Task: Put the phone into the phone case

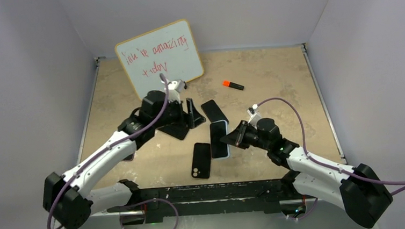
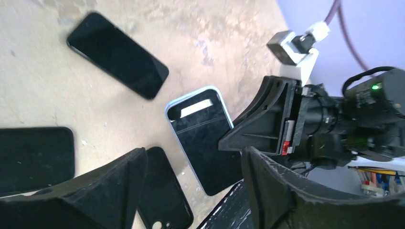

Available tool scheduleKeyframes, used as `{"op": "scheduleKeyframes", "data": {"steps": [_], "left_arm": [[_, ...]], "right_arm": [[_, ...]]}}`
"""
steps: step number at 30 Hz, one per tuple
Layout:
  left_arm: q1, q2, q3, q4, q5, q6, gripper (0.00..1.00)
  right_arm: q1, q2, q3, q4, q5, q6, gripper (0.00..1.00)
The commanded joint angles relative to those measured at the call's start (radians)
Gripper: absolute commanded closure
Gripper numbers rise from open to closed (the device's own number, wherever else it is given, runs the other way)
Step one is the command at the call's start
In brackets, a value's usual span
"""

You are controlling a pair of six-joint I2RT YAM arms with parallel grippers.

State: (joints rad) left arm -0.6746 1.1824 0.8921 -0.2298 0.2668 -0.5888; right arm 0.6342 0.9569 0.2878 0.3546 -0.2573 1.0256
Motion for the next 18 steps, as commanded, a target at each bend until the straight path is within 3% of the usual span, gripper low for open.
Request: {"op": "scheduleKeyframes", "data": {"steps": [1,4,10,18], "left_arm": [[0.080,-0.079,0.030,-0.058,0.135,0.037,0.22],[0.114,-0.110,0.008,0.008,0.236,-0.003,0.15],[0.176,-0.130,-0.058,0.202,0.419,-0.114,0.15],[0.184,-0.135,-0.087,0.334,0.491,-0.188,0.16]], "right_arm": [[0.003,-0.024,0.075,0.177,-0.123,-0.021,1.00],[0.002,-0.022,0.089,0.280,-0.204,-0.008,1.00],[0.004,-0.018,0.079,0.558,-0.329,0.106,1.00],[0.004,-0.004,0.088,0.709,-0.404,0.184,1.00]]}}
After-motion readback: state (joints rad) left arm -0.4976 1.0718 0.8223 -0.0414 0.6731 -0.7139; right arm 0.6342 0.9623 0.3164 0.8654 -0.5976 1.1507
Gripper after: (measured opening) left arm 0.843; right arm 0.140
